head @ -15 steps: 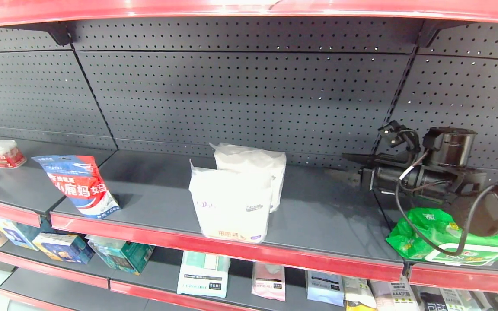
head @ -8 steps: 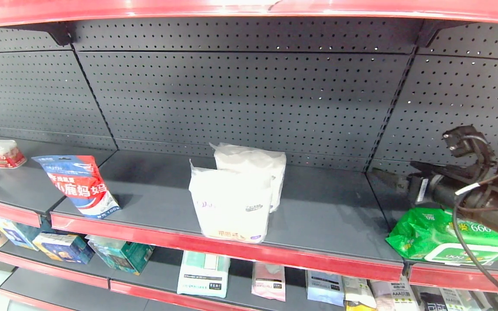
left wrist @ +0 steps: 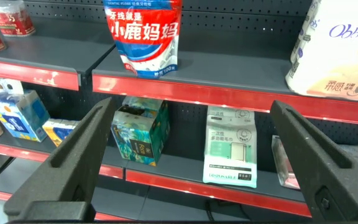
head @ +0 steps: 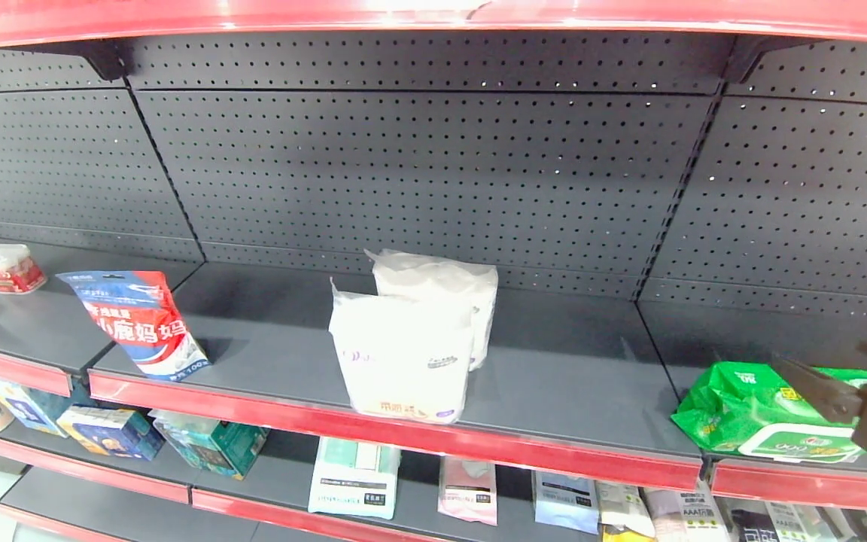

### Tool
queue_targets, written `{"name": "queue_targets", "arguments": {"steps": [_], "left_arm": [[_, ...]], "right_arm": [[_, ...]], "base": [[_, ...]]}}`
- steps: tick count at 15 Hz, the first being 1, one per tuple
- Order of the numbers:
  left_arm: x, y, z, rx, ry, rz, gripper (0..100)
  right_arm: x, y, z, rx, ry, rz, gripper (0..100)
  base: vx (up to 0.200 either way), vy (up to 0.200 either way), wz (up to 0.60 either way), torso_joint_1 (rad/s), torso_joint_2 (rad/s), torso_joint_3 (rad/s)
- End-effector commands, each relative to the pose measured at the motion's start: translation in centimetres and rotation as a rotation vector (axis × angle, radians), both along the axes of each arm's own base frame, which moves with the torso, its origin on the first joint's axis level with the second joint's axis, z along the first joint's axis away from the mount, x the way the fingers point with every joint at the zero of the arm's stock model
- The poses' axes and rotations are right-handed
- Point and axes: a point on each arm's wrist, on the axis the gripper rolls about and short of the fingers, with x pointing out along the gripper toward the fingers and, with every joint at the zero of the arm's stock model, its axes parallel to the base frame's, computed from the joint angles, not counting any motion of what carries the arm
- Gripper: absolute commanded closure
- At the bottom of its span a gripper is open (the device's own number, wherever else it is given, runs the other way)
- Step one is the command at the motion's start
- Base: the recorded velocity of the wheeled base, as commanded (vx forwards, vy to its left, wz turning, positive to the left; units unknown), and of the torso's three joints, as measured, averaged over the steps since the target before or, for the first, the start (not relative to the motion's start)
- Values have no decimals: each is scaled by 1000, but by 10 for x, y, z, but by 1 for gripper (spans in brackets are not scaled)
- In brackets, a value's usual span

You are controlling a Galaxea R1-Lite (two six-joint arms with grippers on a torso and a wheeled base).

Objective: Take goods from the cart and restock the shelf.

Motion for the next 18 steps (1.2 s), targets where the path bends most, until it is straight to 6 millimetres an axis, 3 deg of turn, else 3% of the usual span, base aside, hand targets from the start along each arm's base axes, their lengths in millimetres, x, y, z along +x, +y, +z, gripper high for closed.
{"name": "queue_targets", "arguments": {"steps": [1, 2, 3, 8, 18], "left_arm": [[0, 0, 0, 0, -1, 1, 0], [0, 0, 0, 0, -1, 1, 0], [0, 0, 0, 0, -1, 1, 0], [0, 0, 0, 0, -1, 1, 0], [0, 0, 0, 6, -1, -1, 0]], "right_arm": [[-67, -6, -15, -12, -59, -90, 0], [-69, -6, -17, -14, -58, -93, 0], [-93, -4, -36, -15, -104, -63, 0], [-144, -4, -91, -5, -149, -46, 0], [-148, -4, -92, 34, -215, -54, 0]], "base": [[0, 0, 0, 0, 0, 0], [0, 0, 0, 0, 0, 0], [0, 0, 0, 0, 0, 0], [0, 0, 0, 0, 0, 0], [0, 0, 0, 0, 0, 0]]}}
